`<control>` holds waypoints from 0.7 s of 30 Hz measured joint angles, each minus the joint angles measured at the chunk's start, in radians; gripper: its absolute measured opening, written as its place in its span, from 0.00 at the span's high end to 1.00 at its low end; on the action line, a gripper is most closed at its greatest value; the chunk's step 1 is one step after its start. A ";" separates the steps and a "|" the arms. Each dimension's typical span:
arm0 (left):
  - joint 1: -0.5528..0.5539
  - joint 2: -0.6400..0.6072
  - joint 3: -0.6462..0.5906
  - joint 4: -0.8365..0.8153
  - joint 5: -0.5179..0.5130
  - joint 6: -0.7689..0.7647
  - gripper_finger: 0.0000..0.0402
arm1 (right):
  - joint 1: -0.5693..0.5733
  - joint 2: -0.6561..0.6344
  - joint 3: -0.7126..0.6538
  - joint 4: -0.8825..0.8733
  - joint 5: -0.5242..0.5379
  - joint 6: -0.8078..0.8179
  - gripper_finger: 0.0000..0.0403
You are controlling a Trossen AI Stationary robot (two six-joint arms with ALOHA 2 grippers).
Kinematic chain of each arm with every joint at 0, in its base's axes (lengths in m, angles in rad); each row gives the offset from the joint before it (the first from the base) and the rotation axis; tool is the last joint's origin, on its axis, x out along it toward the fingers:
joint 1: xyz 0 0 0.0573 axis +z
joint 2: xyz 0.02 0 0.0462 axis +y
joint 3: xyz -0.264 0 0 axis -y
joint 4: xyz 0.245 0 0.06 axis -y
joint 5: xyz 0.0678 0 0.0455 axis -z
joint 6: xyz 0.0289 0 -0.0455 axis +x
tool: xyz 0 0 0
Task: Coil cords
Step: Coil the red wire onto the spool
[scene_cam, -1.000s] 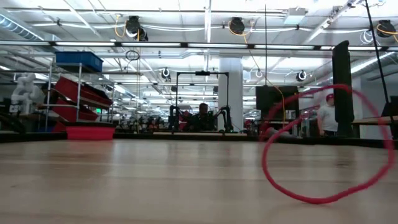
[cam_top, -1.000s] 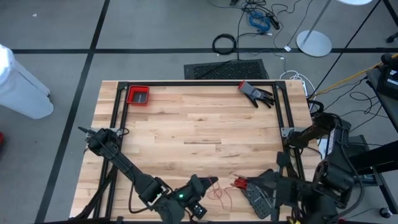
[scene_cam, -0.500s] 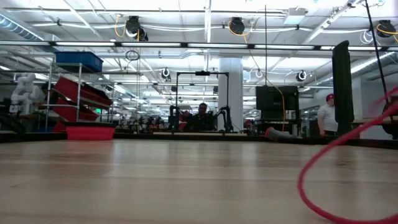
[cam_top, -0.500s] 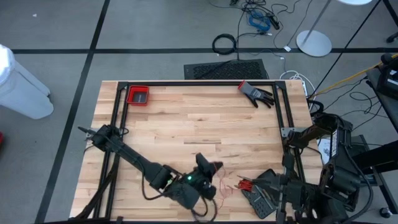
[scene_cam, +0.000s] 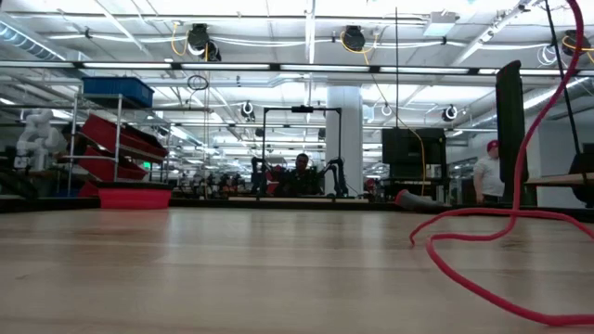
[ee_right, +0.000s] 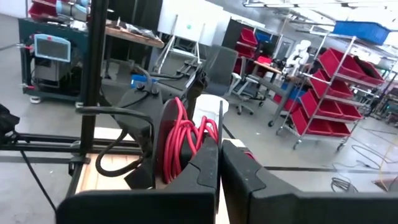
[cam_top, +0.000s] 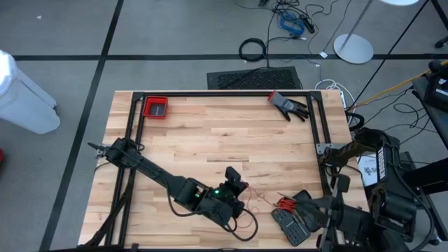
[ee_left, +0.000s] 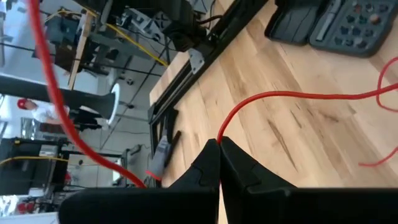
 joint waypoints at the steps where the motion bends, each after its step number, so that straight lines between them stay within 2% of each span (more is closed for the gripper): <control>1: 0.001 0.000 0.000 0.004 0.000 -0.009 1.00 | 0.000 0.001 0.000 0.000 -0.002 0.010 1.00; 12: 0.036 0.000 0.000 0.043 0.028 -0.092 1.00 | -0.010 0.007 0.000 -0.001 0.003 0.068 1.00; 17: 0.040 0.000 0.000 0.117 0.055 -0.096 1.00 | -0.042 0.016 0.000 -0.006 0.074 0.062 1.00; 21: 0.039 0.000 0.000 0.191 0.102 -0.128 1.00 | -0.082 0.023 0.001 -0.005 0.077 0.051 1.00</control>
